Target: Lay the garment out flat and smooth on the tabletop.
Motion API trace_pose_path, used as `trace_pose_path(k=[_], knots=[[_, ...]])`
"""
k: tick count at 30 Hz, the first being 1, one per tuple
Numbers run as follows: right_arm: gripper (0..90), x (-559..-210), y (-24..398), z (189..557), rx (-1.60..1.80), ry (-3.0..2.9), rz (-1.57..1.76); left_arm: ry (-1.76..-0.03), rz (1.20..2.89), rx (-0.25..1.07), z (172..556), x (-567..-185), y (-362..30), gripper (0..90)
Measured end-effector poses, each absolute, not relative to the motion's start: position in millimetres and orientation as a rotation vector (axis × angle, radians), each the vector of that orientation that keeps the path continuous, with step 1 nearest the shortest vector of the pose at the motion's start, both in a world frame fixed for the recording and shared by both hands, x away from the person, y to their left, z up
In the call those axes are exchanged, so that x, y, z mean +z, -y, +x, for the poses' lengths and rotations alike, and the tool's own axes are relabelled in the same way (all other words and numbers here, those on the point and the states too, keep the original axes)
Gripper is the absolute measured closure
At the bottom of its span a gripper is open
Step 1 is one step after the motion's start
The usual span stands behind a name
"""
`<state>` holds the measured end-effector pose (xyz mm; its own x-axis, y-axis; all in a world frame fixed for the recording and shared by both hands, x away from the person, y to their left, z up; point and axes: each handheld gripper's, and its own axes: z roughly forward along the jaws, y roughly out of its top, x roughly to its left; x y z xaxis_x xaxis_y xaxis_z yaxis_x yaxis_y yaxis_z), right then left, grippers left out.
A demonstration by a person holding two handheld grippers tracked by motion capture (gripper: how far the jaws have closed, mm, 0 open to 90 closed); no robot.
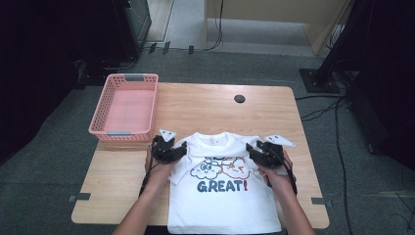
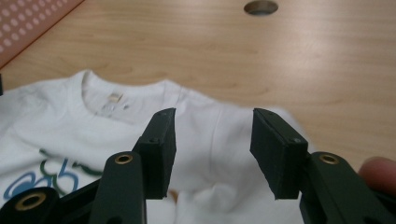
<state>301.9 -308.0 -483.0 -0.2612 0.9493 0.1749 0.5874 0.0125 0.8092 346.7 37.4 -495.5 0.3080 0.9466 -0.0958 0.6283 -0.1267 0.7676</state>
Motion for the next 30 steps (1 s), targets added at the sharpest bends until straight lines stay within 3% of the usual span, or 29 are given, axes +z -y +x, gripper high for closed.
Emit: trace_pose_path(k=[3,5,7,11,14,18,21,25,27,30], knots=[[52.0,-472.1,309.4,318.8,1.144,-1.89,1.591,-1.412,1.86,0.516,354.9,-491.2,-44.8,45.6],[53.1,-472.0,308.5,330.5,1.12,-1.903,1.618,-1.411,1.873,0.494,357.7,-491.6,-46.5,56.2],[56.0,-476.2,305.2,341.3,1.082,-1.892,1.661,-1.405,1.908,0.461,360.8,-493.0,-44.0,60.2],[56.9,-488.0,295.2,358.8,1.02,-1.927,1.708,-1.413,1.989,0.407,368.0,-496.9,-39.6,59.4],[56.2,-497.0,292.3,369.2,0.978,-1.947,1.745,-1.433,2.007,0.409,370.8,-500.9,-39.6,53.3],[58.7,-508.6,291.2,375.2,0.87,-1.996,1.756,-1.432,2.061,0.413,373.5,-509.0,-39.3,53.9],[68.9,-514.6,291.1,373.8,0.825,-2.018,1.708,-1.408,2.09,0.469,371.9,-509.8,-37.0,62.0],[86.1,-514.5,295.2,372.4,0.836,-2.014,1.689,-1.386,2.082,0.457,372.6,-509.1,-33.9,84.4],[86.7,-512.1,296.0,372.1,0.856,-1.996,1.684,-1.369,2.055,0.482,373.3,-504.7,-32.4,89.8],[86.9,-503.1,298.2,370.9,0.918,-1.95,1.663,-1.33,2.017,0.527,376.4,-490.9,-27.3,90.0]])
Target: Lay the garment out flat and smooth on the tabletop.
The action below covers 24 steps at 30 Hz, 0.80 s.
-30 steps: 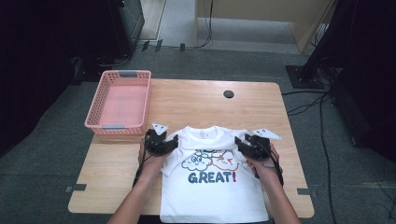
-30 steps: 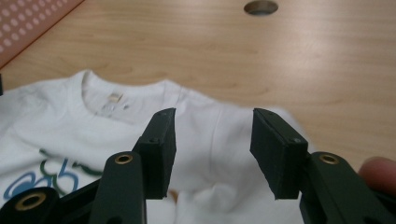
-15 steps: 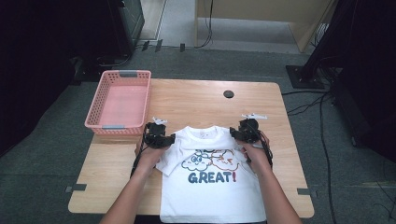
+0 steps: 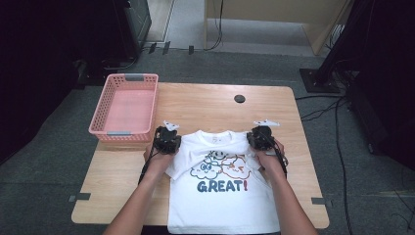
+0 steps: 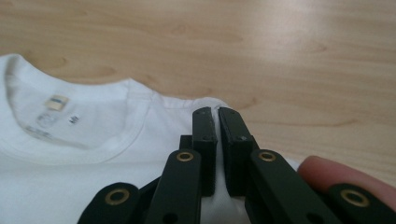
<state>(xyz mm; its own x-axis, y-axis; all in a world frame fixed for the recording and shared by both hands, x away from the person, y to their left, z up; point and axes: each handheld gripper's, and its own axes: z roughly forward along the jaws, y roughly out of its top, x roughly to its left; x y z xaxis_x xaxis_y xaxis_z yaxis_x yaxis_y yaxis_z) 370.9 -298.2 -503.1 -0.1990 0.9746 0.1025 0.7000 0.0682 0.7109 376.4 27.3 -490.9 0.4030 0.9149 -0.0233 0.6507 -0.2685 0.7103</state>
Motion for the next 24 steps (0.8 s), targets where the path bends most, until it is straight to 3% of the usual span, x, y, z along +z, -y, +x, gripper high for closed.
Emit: trace_pose_path(k=[7,9,10,11,12,15,24], knots=[[87.1,-474.3,310.5,392.5,0.985,-1.84,1.644,-1.36,1.956,0.712,413.4,-460.5,-6.1,90.0],[74.1,-471.9,316.0,406.9,0.985,-1.787,1.67,-1.452,1.915,0.781,430.4,-465.3,-1.0,85.5],[67.0,-472.0,319.9,414.7,0.967,-1.764,1.693,-1.49,1.899,0.792,435.8,-468.2,-0.1,73.9],[62.2,-472.1,323.2,418.7,0.953,-1.747,1.726,-1.52,1.888,0.791,439.3,-470.9,0.8,61.2],[59.7,-472.5,326.5,420.4,0.968,-1.737,1.746,-1.522,1.885,0.789,440.5,-472.7,1.5,56.4],[54.6,-472.0,332.5,417.1,1.012,-1.776,1.75,-1.469,1.896,0.753,438.2,-472.6,4.1,50.8],[54.3,-495.0,359.6,402.3,0.898,-1.769,1.818,-1.368,1.988,0.562,428.8,-488.9,14.7,48.2]])
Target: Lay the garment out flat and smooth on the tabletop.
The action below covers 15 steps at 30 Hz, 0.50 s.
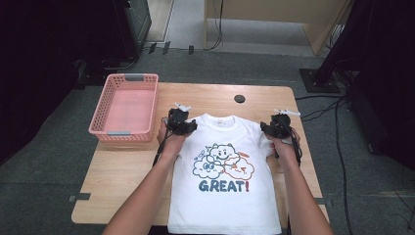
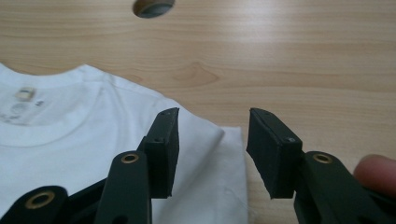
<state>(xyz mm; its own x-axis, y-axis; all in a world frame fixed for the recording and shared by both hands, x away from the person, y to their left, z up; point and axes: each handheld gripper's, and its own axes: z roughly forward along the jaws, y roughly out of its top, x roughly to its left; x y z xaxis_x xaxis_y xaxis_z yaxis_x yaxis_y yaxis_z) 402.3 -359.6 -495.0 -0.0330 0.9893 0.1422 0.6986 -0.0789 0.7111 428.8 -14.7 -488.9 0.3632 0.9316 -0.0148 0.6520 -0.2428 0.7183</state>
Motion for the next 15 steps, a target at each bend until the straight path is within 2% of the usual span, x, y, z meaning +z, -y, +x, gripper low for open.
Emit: trace_pose_path(k=[9,12,14,15], knots=[[56.0,-516.5,364.5,391.0,0.819,-1.857,1.814,-1.418,2.031,0.548,428.5,-515.1,10.6,51.0],[70.8,-521.1,364.8,382.6,0.793,-1.861,1.738,-1.417,1.984,0.577,427.4,-519.2,8.1,52.2],[85.4,-520.8,366.9,380.3,0.8,-1.854,1.749,-1.42,1.975,0.589,427.9,-519.9,9.5,52.1],[87.9,-520.7,368.2,379.8,0.8,-1.849,1.757,-1.422,1.97,0.595,428.3,-520.4,10.0,52.1]])
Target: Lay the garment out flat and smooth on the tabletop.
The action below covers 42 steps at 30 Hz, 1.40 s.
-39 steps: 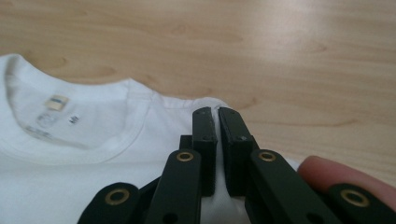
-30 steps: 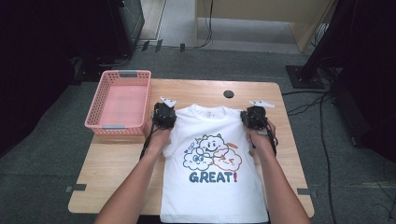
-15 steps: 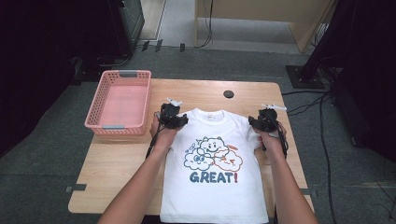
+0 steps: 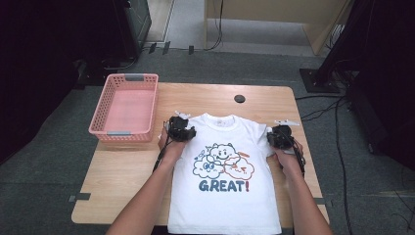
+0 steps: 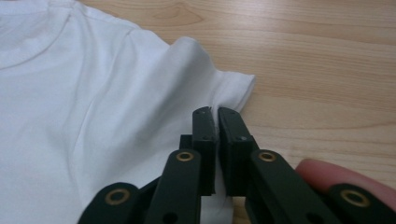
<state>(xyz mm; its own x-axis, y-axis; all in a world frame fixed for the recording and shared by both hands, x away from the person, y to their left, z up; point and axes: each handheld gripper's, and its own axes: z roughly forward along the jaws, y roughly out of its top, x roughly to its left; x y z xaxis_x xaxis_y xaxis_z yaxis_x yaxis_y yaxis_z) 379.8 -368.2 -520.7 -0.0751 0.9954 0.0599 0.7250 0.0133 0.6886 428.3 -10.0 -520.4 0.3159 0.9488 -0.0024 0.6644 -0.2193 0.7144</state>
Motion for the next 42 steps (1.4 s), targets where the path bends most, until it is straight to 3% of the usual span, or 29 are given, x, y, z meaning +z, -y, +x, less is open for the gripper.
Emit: trace_pose_path(k=[10,12,14,17,21,26,32,34,42], knots=[[88.1,-521.7,390.6,387.3,0.775,-1.737,1.829,-1.505,1.941,0.623,449.2,-518.5,13.3,51.8],[78.5,-521.4,393.7,389.3,0.79,-1.696,1.863,-1.523,1.919,0.62,451.8,-514.2,13.4,49.5],[70.3,-518.7,397.7,388.1,0.847,-1.642,1.88,-1.524,1.854,0.627,449.7,-504.2,9.3,53.7],[66.3,-509.7,395.9,382.4,0.927,-1.604,1.862,-1.487,1.806,0.572,445.6,-488.5,-0.3,51.6],[61.4,-497.7,370.5,374.6,1.0,-1.697,1.765,-1.427,1.879,0.496,434.7,-480.3,-7.8,50.9],[48.9,-504.3,323.3,370.5,0.986,-1.875,1.622,-1.371,1.969,0.447,416.7,-491.4,-9.9,49.8],[38.3,-531.3,308.1,375.1,0.928,-1.855,1.631,-1.329,2.009,0.401,403.6,-516.8,-8.3,41.5],[35.9,-532.7,307.0,375.8,0.908,-1.849,1.619,-1.326,1.947,0.415,401.1,-521.1,-11.4,40.6],[30.6,-533.2,305.6,388.9,0.871,-1.845,1.622,-1.327,1.978,0.57,409.6,-525.2,1.4,40.5]])
